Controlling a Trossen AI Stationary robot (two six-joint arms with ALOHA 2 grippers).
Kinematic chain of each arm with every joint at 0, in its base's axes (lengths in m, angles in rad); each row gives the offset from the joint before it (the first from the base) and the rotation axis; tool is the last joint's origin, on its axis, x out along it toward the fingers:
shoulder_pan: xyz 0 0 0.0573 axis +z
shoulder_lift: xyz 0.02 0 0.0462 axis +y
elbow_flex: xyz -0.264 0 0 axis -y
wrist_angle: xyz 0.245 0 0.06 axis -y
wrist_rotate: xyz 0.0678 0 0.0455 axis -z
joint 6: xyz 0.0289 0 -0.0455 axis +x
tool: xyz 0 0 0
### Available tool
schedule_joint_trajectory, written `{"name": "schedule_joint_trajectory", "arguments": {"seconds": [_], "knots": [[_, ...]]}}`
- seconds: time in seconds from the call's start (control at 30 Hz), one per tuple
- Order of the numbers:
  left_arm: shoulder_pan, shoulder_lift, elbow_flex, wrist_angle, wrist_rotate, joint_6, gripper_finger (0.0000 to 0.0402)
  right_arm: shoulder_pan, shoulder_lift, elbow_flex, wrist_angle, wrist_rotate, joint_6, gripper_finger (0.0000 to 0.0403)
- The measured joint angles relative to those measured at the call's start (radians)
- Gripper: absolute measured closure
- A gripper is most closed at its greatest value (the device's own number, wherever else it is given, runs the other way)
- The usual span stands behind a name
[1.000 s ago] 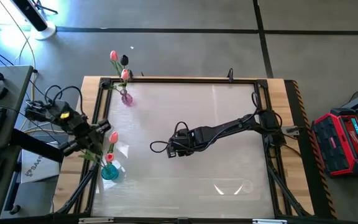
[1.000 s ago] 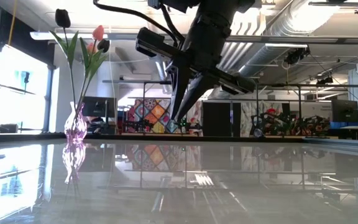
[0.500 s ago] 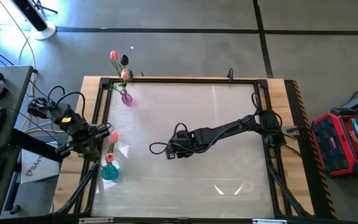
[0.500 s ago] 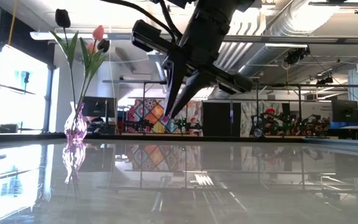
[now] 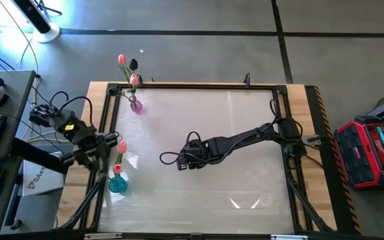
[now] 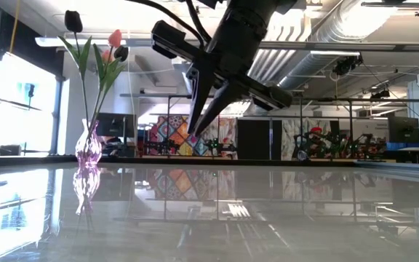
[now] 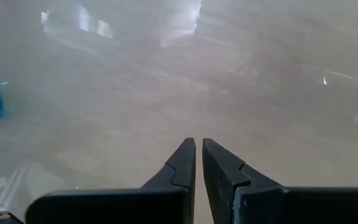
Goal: Sort flowers into vase by color
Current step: Put the middle left black flower into the blue glass vase
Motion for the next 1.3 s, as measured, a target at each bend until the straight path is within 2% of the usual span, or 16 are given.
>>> {"name": "schedule_joint_trajectory", "arguments": {"seconds": [0.17, 0.33, 0.53, 0.83, 1.07, 1.3], "knots": [[0.000, 0.000, 0.001, -0.005, 0.068, -0.061, 0.0206, 0.001, 0.000, 0.000, 0.015, -0.002, -0.004, 0.0384], [0.000, 0.017, 0.002, -0.028, 0.051, -0.125, 0.0179, 0.001, 0.000, 0.000, 0.037, -0.016, -0.010, 0.0384], [0.000, 0.049, 0.002, -0.039, 0.043, -0.326, 0.0174, 0.005, 0.000, 0.000, 0.053, -0.066, -0.027, 0.0384], [0.000, 0.055, 0.002, -0.095, 0.050, -0.433, 0.0174, 0.024, 0.000, 0.000, 0.062, -0.057, -0.030, 0.0384], [0.000, 0.055, 0.002, -0.156, 0.049, -0.434, 0.0174, 0.040, 0.000, 0.000, 0.086, -0.033, -0.030, 0.0384], [0.002, 0.055, 0.002, -0.254, 0.000, -0.566, 0.0174, 0.060, 0.000, 0.000, 0.118, 0.019, -0.049, 0.0384]]}}
